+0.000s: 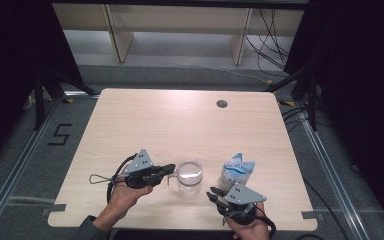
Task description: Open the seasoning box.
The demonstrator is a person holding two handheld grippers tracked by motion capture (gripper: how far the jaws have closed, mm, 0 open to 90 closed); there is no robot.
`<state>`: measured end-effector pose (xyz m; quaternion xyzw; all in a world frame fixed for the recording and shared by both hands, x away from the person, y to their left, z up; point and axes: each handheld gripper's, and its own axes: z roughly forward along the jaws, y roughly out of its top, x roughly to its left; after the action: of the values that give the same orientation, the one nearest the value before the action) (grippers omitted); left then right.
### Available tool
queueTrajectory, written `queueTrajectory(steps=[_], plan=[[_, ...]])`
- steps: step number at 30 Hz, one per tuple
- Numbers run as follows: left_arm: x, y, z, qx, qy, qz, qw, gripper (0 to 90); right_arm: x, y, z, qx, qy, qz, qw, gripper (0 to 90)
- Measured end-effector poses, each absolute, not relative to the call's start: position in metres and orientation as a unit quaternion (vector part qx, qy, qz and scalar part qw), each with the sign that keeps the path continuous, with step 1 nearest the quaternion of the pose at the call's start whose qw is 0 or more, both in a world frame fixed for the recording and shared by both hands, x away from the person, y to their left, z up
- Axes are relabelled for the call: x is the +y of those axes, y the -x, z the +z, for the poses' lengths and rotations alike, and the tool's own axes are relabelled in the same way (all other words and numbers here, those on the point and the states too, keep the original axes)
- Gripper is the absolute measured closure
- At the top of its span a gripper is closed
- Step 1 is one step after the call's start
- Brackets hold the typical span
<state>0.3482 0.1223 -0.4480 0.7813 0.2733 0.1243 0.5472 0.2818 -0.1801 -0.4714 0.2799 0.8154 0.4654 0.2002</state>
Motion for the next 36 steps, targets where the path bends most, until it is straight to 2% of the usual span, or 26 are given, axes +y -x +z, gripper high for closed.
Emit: queueTrajectory(steps=[20, 36], plan=[[0.122, -0.347, -0.452, 0.275, -0.782, 0.132, 0.543, 89.1, -0.170, -0.287, -0.471, 0.815, -0.273, 0.467, 0.208, 78.1], [0.124, -0.347, -0.454, 0.275, -0.779, 0.131, 0.548, 89.2, -0.162, -0.294, -0.471, 0.814, -0.270, 0.469, 0.212, 83.0]])
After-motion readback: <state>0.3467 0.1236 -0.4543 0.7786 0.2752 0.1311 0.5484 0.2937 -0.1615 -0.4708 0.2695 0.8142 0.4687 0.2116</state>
